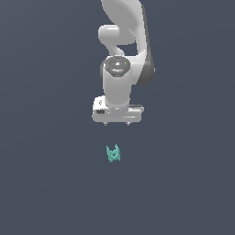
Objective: Pick up the object and move it to a goal position.
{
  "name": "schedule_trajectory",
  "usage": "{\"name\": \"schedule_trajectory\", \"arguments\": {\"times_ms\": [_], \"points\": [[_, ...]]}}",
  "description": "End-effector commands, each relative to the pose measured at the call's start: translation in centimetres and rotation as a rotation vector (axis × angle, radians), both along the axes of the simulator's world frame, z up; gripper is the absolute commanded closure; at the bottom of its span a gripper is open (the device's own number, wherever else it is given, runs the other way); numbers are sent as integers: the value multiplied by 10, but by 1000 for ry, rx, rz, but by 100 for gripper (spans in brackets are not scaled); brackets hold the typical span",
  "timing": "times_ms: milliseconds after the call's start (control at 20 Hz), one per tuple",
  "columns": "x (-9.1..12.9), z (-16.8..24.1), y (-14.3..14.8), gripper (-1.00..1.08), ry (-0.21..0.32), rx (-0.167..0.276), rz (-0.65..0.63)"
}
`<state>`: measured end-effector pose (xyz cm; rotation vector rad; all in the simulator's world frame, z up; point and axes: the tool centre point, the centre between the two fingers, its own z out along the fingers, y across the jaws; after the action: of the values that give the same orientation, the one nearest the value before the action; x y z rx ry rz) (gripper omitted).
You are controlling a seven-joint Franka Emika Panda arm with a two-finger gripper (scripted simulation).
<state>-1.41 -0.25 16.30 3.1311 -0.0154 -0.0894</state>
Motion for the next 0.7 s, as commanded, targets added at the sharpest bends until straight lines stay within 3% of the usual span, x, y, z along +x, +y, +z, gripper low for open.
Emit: {"name": "schedule_trajectory", "arguments": {"times_ms": [0, 650], "points": [[0, 0, 0, -92, 0, 0, 0], [-3, 6, -4, -92, -6, -16, -30]]}}
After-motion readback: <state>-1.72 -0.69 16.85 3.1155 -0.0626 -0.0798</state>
